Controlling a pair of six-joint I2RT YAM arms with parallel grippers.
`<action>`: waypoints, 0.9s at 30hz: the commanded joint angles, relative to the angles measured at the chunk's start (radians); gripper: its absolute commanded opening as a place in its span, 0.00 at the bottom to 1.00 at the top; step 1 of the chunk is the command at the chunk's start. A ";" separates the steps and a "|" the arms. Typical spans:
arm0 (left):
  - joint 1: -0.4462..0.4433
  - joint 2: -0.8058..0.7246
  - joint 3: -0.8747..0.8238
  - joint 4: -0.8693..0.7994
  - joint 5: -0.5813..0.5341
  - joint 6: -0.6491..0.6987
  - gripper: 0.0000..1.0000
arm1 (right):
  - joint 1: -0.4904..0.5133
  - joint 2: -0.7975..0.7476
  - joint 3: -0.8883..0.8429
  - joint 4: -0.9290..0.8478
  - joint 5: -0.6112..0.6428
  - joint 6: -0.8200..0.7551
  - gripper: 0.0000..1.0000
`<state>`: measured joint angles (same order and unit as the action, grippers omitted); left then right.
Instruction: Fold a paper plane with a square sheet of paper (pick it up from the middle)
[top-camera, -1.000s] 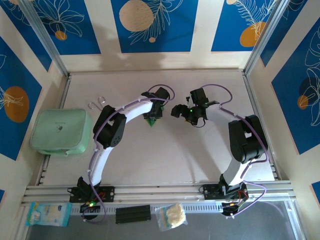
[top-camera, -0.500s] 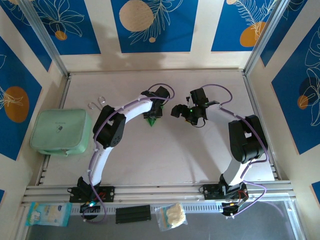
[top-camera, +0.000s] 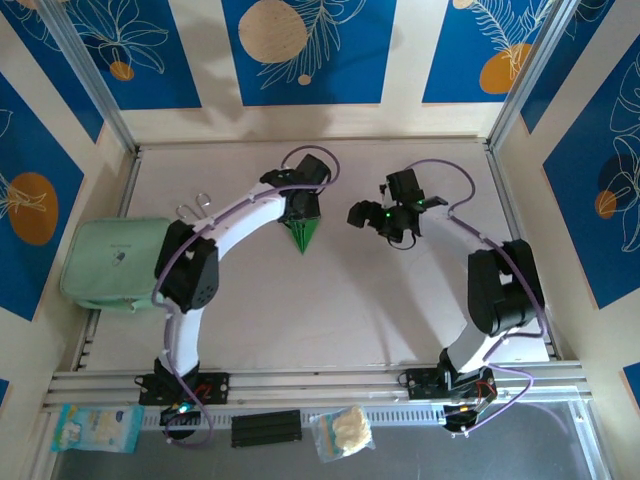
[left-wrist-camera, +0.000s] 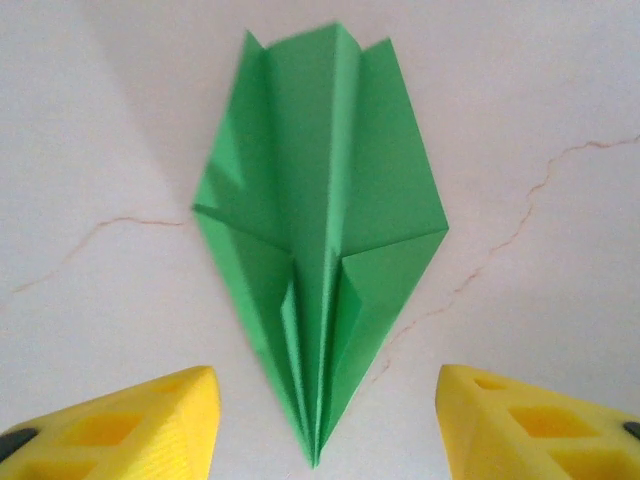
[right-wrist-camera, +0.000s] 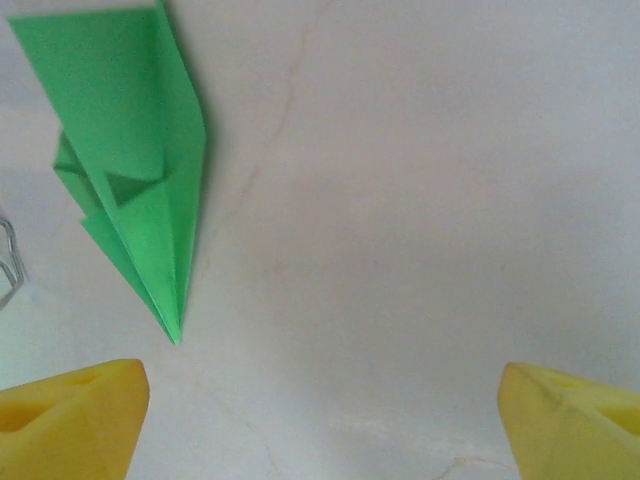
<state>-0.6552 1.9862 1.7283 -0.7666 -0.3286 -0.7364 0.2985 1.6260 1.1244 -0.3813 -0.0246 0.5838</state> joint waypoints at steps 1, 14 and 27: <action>0.029 -0.167 -0.113 0.066 -0.107 0.010 0.66 | -0.009 -0.108 0.046 -0.044 0.149 -0.108 0.97; 0.173 -0.706 -0.961 0.806 -0.394 0.413 0.99 | -0.060 -0.342 -0.279 0.320 0.561 -0.301 0.99; 0.352 -0.793 -1.223 1.104 -0.278 0.661 0.99 | -0.207 -0.291 -0.562 0.701 0.534 -0.360 0.99</action>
<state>-0.3401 1.2182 0.5171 0.2436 -0.6514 -0.1593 0.0967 1.3231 0.5999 0.1448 0.5426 0.2810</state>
